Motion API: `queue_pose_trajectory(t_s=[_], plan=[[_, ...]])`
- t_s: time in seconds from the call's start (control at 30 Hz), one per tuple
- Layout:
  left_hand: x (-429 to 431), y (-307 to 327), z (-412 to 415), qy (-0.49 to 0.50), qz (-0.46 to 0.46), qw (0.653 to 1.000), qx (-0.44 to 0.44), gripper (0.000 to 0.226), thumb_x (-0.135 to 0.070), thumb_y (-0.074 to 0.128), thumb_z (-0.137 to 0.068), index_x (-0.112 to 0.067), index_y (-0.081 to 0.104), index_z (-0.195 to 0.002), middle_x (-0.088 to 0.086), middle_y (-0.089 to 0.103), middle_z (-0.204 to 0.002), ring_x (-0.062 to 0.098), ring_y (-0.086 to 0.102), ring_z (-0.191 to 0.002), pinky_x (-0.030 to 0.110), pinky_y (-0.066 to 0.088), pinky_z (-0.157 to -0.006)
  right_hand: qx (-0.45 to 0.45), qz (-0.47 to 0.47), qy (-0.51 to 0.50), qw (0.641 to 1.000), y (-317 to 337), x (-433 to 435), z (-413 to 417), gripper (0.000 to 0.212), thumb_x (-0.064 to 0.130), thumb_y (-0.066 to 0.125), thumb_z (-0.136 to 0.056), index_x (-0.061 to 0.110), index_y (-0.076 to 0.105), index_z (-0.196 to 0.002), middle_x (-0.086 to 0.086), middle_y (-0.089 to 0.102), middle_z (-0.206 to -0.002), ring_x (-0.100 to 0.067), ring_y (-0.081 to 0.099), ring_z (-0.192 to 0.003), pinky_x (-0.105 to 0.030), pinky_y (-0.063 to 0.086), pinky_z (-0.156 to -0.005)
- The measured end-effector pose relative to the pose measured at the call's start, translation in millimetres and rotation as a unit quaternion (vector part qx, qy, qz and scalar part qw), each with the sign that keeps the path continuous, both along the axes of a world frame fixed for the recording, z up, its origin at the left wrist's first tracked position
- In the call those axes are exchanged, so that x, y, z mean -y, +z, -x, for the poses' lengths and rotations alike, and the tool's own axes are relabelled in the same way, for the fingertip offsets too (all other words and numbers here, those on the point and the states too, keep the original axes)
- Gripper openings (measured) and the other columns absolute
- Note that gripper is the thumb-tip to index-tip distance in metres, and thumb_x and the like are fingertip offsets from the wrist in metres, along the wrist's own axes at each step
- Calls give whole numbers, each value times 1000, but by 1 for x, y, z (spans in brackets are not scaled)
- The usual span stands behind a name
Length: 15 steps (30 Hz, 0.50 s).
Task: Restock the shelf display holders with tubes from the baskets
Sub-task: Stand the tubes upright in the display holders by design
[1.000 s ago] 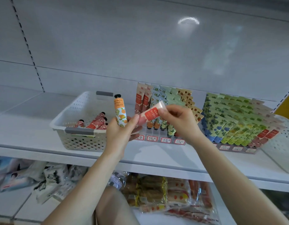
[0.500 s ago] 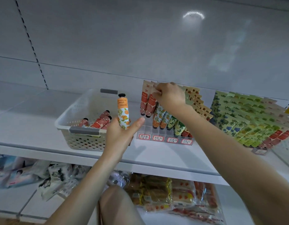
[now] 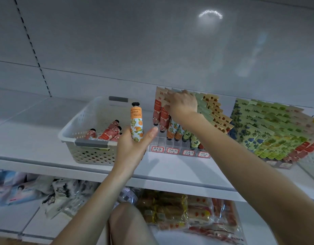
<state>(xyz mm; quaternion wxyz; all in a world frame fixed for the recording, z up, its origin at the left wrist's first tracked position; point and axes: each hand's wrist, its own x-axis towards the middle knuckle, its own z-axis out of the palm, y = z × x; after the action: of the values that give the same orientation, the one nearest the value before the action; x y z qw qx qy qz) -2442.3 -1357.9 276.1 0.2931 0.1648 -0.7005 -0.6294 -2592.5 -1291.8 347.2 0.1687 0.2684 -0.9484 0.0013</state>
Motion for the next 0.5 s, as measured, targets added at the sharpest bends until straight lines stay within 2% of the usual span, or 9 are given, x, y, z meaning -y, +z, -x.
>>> queue_pose_trajectory(t_s=[0.1, 0.2, 0.33, 0.5], plan=[[-2, 4, -1, -7, -4, 1000, -1, 37, -53, 57, -75, -19, 43, -72, -1, 44, -56, 10, 42, -48, 23, 36, -49, -2, -5, -5, 1000, 0, 2, 2, 27, 17, 47, -95, 15, 54, -121, -6, 61, -115, -25, 46, -114, -31, 35, -86], [-3, 7, -1, -10, -22, 1000, -10, 30, -44, 52, -87, -19, 45, -73, -1, 44, -57, 12, 43, -50, 25, 36, -49, -6, -7, 0, 1000, -1, 2, 1, 26, 17, 46, -95, 14, 54, -120, -6, 60, -114, -25, 47, -112, -30, 35, -85], [-4, 8, 0, -16, -37, 999, -11, 27, -41, 49, -90, -18, 47, -76, 1, 44, -59, 13, 44, -52, 26, 37, -49, -19, 3, 24, 1000, -3, -3, -2, 24, 18, 47, -96, 14, 56, -117, -6, 61, -114, -26, 47, -112, -32, 36, -87], [-4, 9, 0, -10, -41, 999, -6, 25, -41, 49, -90, -19, 48, -78, -1, 44, -59, 10, 44, -50, 23, 39, -48, -16, 45, 51, 998, -2, -9, -2, 30, 33, 49, -94, 13, 59, -115, -8, 63, -110, -27, 50, -110, -33, 37, -87]])
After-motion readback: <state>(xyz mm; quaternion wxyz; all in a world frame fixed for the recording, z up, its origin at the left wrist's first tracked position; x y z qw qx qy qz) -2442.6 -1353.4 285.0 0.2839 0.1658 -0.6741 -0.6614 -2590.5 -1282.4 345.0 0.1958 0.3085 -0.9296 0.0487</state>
